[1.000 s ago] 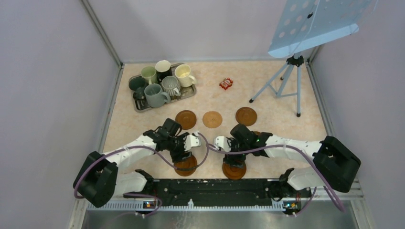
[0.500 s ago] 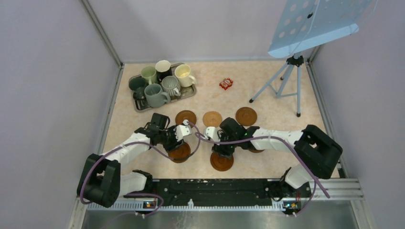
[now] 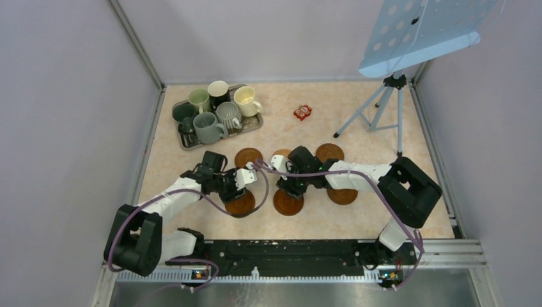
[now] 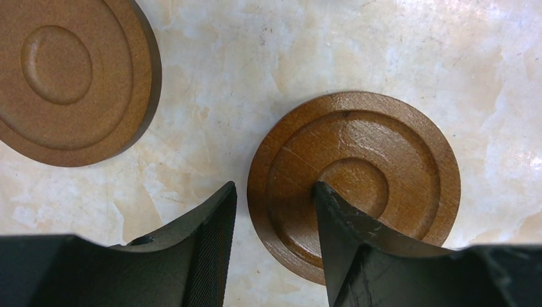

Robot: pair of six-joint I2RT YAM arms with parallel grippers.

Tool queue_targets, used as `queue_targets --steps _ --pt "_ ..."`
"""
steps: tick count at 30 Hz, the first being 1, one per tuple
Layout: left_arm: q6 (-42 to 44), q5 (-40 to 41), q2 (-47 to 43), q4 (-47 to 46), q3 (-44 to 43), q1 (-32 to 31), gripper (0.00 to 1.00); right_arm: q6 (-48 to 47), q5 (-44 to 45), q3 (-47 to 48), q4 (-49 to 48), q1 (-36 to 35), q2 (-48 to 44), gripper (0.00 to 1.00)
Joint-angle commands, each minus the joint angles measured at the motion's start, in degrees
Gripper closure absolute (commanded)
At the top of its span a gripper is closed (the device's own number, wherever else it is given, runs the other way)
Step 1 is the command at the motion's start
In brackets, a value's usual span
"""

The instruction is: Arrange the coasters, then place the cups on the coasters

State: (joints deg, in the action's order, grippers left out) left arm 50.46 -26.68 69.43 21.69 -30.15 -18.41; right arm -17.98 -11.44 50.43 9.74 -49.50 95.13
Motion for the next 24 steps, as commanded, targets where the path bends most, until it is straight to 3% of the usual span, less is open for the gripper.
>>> queue_targets --steps 1,14,24 --pt "0.52 -0.23 2.02 -2.90 -0.97 0.35 0.45 -3.46 6.93 -0.51 1.98 1.59 2.96 0.50" --pt "-1.14 -1.71 4.22 -4.19 -2.20 -1.94 0.44 -3.95 6.64 -2.57 3.16 1.77 1.06 0.50" --pt "-6.85 -0.48 3.27 -1.58 -6.63 -1.99 0.23 -0.32 7.55 2.01 3.44 1.77 -3.15 0.38"
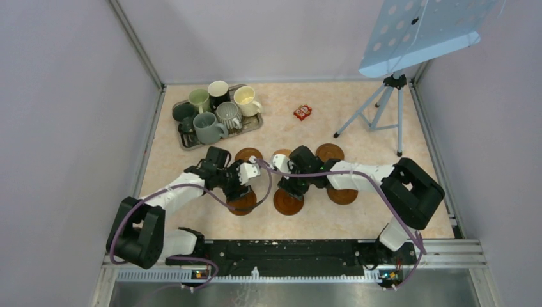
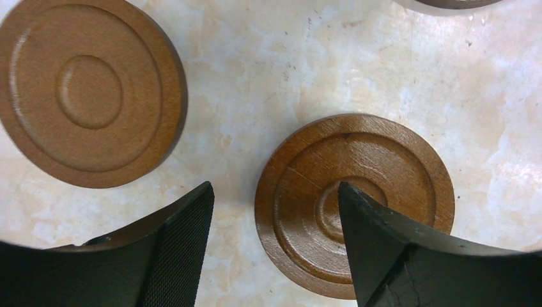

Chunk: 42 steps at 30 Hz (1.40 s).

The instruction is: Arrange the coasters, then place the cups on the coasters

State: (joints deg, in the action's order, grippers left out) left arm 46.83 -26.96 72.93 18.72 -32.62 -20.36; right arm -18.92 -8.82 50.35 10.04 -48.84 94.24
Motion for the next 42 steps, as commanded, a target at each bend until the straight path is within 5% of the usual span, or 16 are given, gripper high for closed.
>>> queue_targets --steps 1,13,28,42 --pt "-3.51 -0.34 -0.58 1.81 -4.57 0.03 0.22 1.01 4.78 2.51 3.14 1.11 -2.75 0.37" --pt "-6.45 -1.92 -4.41 4.91 -9.65 0.33 0.17 0.44 -2.69 4.46 11.46 4.58 -12.67 0.35" --pt "-15.43 -8.36 14.50 3.48 -26.74 -0.34 0.17 -1.98 -3.49 0.95 28.05 26.87 -18.20 0.40" --pt "-17.12 -7.59 21.91 0.47 -32.22 -3.23 0.17 -6.32 1.17 -2.61 26.94 31.91 -13.68 0.41"
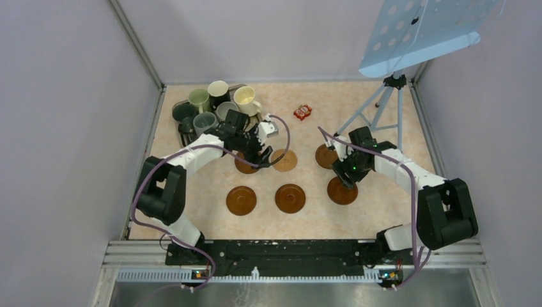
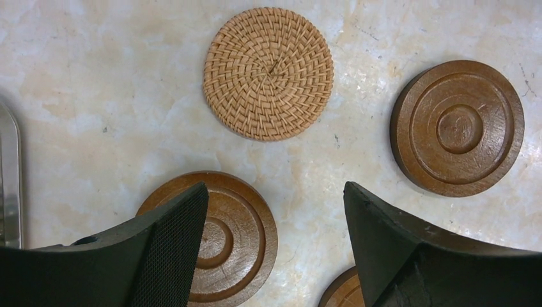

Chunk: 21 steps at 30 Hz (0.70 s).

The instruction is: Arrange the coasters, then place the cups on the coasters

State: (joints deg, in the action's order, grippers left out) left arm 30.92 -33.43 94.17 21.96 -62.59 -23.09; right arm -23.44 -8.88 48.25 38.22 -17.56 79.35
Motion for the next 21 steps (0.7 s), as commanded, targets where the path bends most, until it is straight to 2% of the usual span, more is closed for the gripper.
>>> queue_targets --steps 1,7,13,21 --pt "-1.21 -1.04 0.91 -2.91 -2.34 -0.54 0.17 -1.97 0.90 -0.64 -1.34 0.67 1.84 0.41" --pt "-0.75 0.28 2.73 -4.21 -3.64 -1.60 0.17 -3.05 -1.70 -2.42 -1.48 0.66 3.37 0.45" --pt "-1.59 0.47 4.12 -5.86 -4.23 -2.26 0.17 -3.32 -3.47 -4.04 -0.87 0.64 2.09 0.54" --pt "-2.74 0.56 4.82 -6.92 -3.84 -2.64 0.18 -3.17 -3.80 -5.80 -1.07 -0.49 0.78 0.58"
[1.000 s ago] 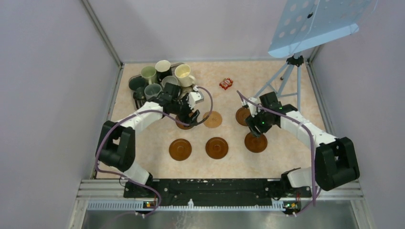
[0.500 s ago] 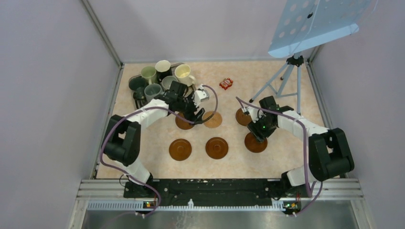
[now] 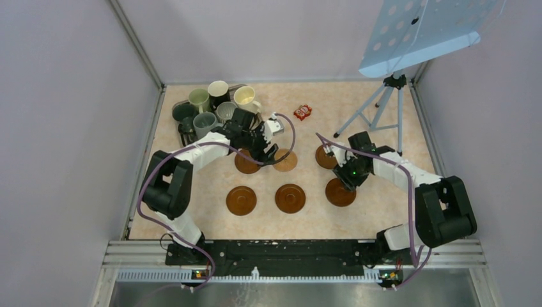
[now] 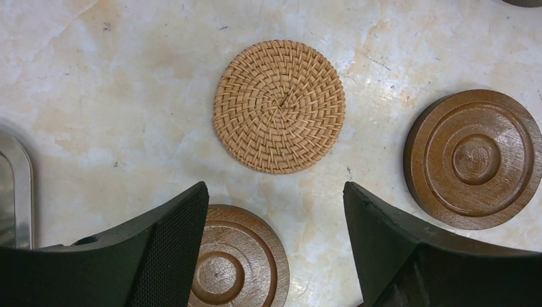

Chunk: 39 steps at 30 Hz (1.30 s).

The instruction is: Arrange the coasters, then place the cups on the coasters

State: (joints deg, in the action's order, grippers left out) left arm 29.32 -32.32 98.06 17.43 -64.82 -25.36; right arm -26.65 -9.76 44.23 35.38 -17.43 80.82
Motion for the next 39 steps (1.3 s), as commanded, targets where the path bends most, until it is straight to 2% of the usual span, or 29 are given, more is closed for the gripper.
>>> queue_targets --steps 1,14,24,39 --pt "-1.11 -0.56 1.03 -2.40 -1.60 -0.45 0.18 -0.08 -2.98 -1.85 1.92 -1.05 -0.54 0.58" --pt "-1.20 3.16 5.46 -3.14 -4.42 -1.86 0.17 -0.47 -2.86 -2.39 2.07 -4.56 -0.88 0.59" --pt "2.13 4.50 10.09 -3.43 -6.33 -2.84 0.18 0.81 -2.63 -1.52 0.71 -4.62 -0.82 0.57" --pt "2.58 5.75 14.98 -4.48 -8.48 -4.66 0.23 1.75 -3.66 -0.24 0.04 -5.00 0.96 0.58"
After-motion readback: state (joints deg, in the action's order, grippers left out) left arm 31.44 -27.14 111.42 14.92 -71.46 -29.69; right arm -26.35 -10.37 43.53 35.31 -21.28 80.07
